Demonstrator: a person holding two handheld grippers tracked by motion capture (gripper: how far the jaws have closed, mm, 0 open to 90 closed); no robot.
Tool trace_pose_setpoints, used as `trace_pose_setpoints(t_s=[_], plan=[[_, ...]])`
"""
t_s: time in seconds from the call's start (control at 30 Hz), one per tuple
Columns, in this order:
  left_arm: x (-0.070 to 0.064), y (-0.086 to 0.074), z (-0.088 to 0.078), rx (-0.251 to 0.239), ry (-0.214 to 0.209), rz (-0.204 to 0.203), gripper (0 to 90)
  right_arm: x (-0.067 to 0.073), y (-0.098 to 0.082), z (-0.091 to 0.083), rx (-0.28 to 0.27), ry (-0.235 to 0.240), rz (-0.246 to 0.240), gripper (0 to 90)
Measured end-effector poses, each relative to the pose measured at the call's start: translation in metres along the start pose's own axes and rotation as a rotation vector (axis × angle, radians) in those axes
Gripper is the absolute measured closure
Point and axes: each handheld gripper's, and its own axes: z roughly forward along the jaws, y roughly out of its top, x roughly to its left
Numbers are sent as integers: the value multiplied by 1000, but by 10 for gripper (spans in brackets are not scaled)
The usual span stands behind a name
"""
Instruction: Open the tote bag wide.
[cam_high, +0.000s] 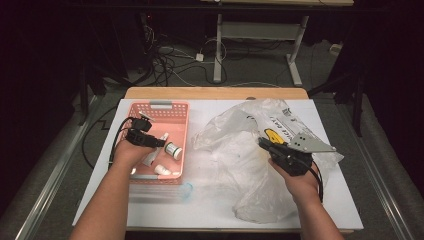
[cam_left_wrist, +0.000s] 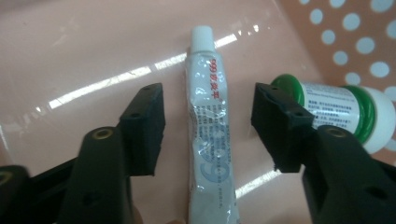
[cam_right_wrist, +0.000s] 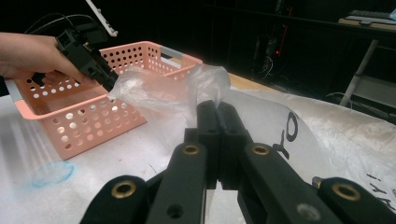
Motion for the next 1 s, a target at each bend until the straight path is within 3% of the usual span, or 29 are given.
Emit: trace_pose_setpoints(t_s=[0.13, 0.3, 0.53, 1.0], plan=[[-3, 0, 5, 53, 14, 18, 512, 0, 0, 0, 1, -1, -1, 900], [-9, 1, 10, 107, 76, 64, 567, -1, -1, 0, 4, -3, 1, 900], [-10, 0, 10, 112, 101, 58, 675, -1, -2, 0, 5, -3, 0, 900], [-13, 0, 8, 102, 121, 71, 688, 1, 1, -2, -3, 1, -6, 900]])
